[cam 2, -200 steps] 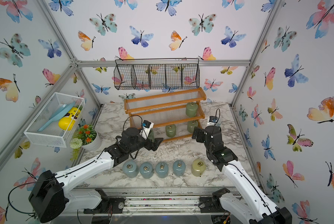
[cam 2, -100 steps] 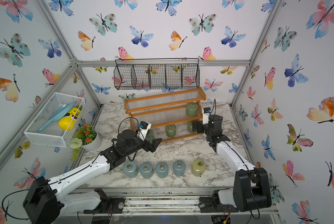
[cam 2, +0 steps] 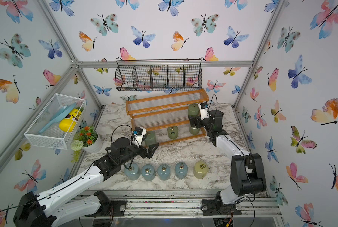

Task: Remove the tea canisters from the shelf
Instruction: Pick up the tea canister from the shelf.

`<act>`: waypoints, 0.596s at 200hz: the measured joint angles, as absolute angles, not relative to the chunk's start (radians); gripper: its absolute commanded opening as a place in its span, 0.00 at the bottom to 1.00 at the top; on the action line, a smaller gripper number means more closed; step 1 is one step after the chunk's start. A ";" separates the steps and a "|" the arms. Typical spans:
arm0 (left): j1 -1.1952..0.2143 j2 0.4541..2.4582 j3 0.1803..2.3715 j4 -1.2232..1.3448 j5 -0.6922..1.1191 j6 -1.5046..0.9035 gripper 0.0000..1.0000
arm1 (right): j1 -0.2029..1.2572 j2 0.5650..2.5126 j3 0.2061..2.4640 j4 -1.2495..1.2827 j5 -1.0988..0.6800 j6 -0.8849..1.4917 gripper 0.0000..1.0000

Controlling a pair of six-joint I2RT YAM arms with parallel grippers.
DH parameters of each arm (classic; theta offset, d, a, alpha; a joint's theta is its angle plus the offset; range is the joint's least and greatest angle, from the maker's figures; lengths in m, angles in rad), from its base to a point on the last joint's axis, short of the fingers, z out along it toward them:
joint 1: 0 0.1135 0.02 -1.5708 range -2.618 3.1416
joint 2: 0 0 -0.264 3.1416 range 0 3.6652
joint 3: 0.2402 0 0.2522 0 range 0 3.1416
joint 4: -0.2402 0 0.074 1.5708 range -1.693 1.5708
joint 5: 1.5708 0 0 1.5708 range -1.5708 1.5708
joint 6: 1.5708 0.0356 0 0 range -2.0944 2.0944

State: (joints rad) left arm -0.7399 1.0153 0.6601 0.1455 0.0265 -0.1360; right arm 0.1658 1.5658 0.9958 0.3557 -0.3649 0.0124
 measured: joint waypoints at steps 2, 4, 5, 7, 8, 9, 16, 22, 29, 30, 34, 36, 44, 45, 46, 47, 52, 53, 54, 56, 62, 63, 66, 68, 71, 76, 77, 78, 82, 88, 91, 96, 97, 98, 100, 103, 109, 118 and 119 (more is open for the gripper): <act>-0.740 1.014 0.659 0.145 0.025 -0.136 0.99 | 0.165 1.570 0.998 0.358 -0.367 0.012 0.99; -0.740 1.011 0.657 0.144 0.024 -0.137 0.98 | 0.165 1.573 1.000 0.359 -0.369 0.011 1.00; -0.740 1.009 0.656 0.144 0.023 -0.137 0.98 | 0.165 1.575 1.002 0.360 -0.370 0.011 1.00; -0.740 1.008 0.655 0.143 0.023 -0.137 0.98 | 0.165 1.579 1.005 0.361 -0.372 0.010 1.00; -0.740 1.006 0.654 0.142 0.023 -0.138 0.98 | 0.165 1.580 1.005 0.362 -0.373 0.011 1.00; -0.740 1.004 0.654 0.142 0.023 -0.138 0.98 | 0.164 1.583 1.007 0.363 -0.373 0.010 1.00; -0.740 0.995 0.648 0.139 0.020 -0.139 0.98 | 0.163 1.595 1.015 0.372 -0.379 0.010 0.99; -0.740 0.989 0.644 0.137 0.020 -0.141 0.98 | 0.162 1.605 1.023 0.377 -0.383 0.009 1.00; -0.740 0.979 0.636 0.136 0.019 -0.144 0.98 | 0.162 1.616 1.033 0.383 -0.386 0.009 0.99; -0.740 0.976 0.635 0.136 0.018 -0.144 0.98 | 0.162 1.618 1.034 0.382 -0.386 0.009 0.99; -0.740 0.971 0.629 0.136 0.017 -0.147 0.98 | 0.162 1.623 1.040 0.383 -0.387 0.009 1.00; -0.740 0.967 0.626 0.136 0.016 -0.147 0.98 | 0.162 1.625 1.043 0.383 -0.387 0.009 0.99; -0.740 0.957 0.617 0.134 0.014 -0.150 0.98 | 0.162 1.637 1.055 0.386 -0.391 0.009 1.00; -0.740 0.955 0.616 0.134 0.013 -0.150 0.98 | 0.162 1.637 1.056 0.387 -0.392 0.009 1.00; -0.740 0.953 0.614 0.133 0.013 -0.152 0.98 | 0.162 1.639 1.058 0.387 -0.392 0.009 1.00; -0.740 0.951 0.612 0.133 0.012 -0.152 0.99 | 0.162 1.640 1.058 0.387 -0.393 0.009 1.00; -0.740 0.945 0.606 0.130 0.009 -0.154 0.98 | 0.162 1.647 1.066 0.391 -0.394 0.009 1.00; -0.740 0.942 0.604 0.130 0.008 -0.155 0.98 | 0.162 1.649 1.067 0.391 -0.395 0.009 1.00; -0.740 0.940 0.603 0.129 0.007 -0.155 0.98 | 0.162 1.649 1.068 0.391 -0.395 0.009 1.00; -0.740 0.937 0.601 0.128 0.006 -0.155 0.98 | 0.162 1.652 1.073 0.392 -0.395 0.009 1.00; -0.740 0.929 0.595 0.125 0.003 -0.157 0.99 | 0.162 1.660 1.080 0.397 -0.397 0.009 0.99; -0.740 0.928 0.594 0.124 0.002 -0.158 0.99 | 0.162 1.660 1.081 0.398 -0.397 0.009 0.99; -0.740 0.925 0.592 0.121 0.001 -0.159 0.99 | 0.162 1.664 1.085 0.400 -0.398 0.009 0.99; -0.740 0.923 0.591 0.119 0.000 -0.159 0.98 | 0.162 1.667 1.089 0.400 -0.398 0.009 0.99; -0.740 0.920 0.590 0.117 -0.001 -0.159 0.99 | 0.162 1.670 1.093 0.402 -0.398 0.009 0.99; -0.740 0.915 0.590 0.112 -0.002 -0.160 0.98 | 0.162 1.677 1.100 0.405 -0.400 0.009 1.00; -0.740 0.914 0.589 0.111 -0.002 -0.161 0.98 | 0.162 1.678 1.101 0.406 -0.400 0.009 1.00; -0.740 0.913 0.589 0.110 -0.003 -0.161 0.99 | 0.162 1.680 1.103 0.406 -0.401 0.009 0.99; -0.740 0.910 0.589 0.107 -0.004 -0.161 0.98 | 0.162 1.685 1.110 0.406 -0.402 0.009 0.99; -0.740 0.907 0.589 0.105 -0.005 -0.161 0.99 | 0.162 1.693 1.118 0.409 -0.402 0.009 1.00; -0.740 0.904 0.589 0.104 -0.006 -0.162 0.99 | 0.162 1.697 1.122 0.409 -0.403 0.009 1.00; -0.740 0.899 0.589 0.102 -0.007 -0.162 0.98 | 0.162 1.703 1.129 0.412 -0.404 0.009 0.99; -0.740 0.899 0.589 0.101 -0.008 -0.162 0.98 | 0.162 1.704 1.130 0.413 -0.404 0.009 0.99; -0.740 0.899 0.589 0.101 -0.008 -0.162 0.99 | 0.162 1.705 1.131 0.413 -0.404 0.009 1.00; -0.740 0.897 0.589 0.101 -0.009 -0.162 0.98 | 0.162 1.708 1.134 0.413 -0.405 0.009 0.99; -0.740 0.895 0.589 0.100 -0.012 -0.162 0.98 | 0.162 1.712 1.138 0.413 -0.405 0.009 0.99; -0.740 0.891 0.589 0.098 -0.014 -0.162 0.98 | 0.162 1.718 1.145 0.415 -0.406 0.009 0.99; -0.740 0.885 0.589 0.094 -0.018 -0.162 0.98 | 0.162 1.728 1.155 0.416 -0.408 0.009 0.99; -0.740 0.884 0.589 0.093 -0.018 -0.162 0.98 | 0.162 1.729 1.156 0.416 -0.409 0.009 0.99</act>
State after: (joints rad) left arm -0.7399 0.8845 0.5888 0.0933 -0.0181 -0.1619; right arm 0.1619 1.7290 1.1561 0.4164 -0.4088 0.0093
